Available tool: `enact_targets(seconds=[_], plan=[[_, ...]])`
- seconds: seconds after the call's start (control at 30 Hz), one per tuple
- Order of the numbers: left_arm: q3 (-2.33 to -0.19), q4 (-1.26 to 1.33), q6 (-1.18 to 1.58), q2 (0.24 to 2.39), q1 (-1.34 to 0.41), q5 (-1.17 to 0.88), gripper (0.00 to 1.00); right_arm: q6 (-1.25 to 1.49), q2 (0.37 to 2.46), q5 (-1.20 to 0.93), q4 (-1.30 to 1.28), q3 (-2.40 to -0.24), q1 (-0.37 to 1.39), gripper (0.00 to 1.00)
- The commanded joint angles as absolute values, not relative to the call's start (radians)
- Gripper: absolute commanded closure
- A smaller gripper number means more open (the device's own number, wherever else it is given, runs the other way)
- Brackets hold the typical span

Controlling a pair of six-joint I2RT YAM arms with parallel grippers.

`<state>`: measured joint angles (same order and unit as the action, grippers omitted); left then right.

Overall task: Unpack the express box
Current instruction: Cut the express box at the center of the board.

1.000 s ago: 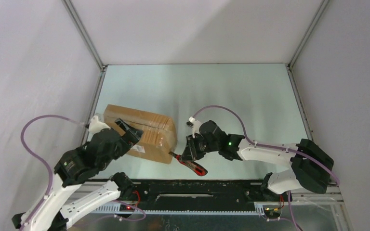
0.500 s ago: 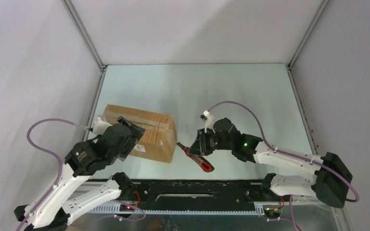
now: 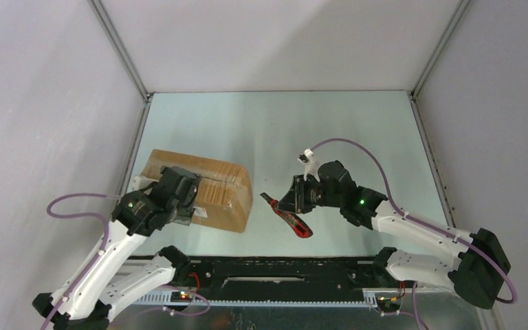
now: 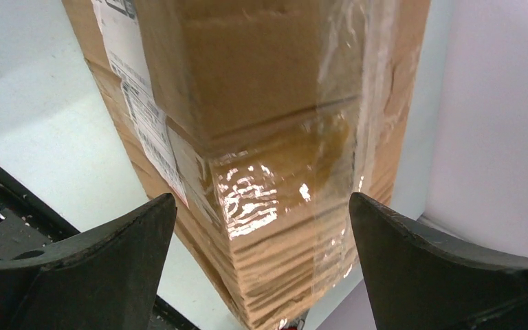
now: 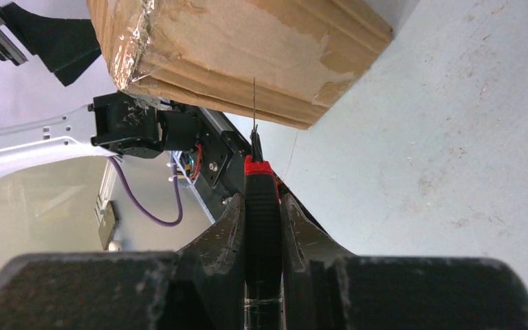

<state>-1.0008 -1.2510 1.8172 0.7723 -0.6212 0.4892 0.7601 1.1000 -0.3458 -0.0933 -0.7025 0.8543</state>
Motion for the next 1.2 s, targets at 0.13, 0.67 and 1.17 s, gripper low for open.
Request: enact_targets(seconds=[0.13,0.67,1.17], plan=[[-0.944,-1.221,1.805,0.805,-0.503,0.425,0.00,0.777,1.072,-0.393,-0.061,-0.727,0.835,1.00],[-0.816,-1.116,1.592,0.828,-0.491,0.253,0.35,1.072,1.207,-0.564,0.311,-0.728,0.836,1.00],[-0.842,-1.167,1.519,0.792,-0.491,0.250,0.42,1.207,1.217,-0.502,0.448,-0.592,0.818,1.00]])
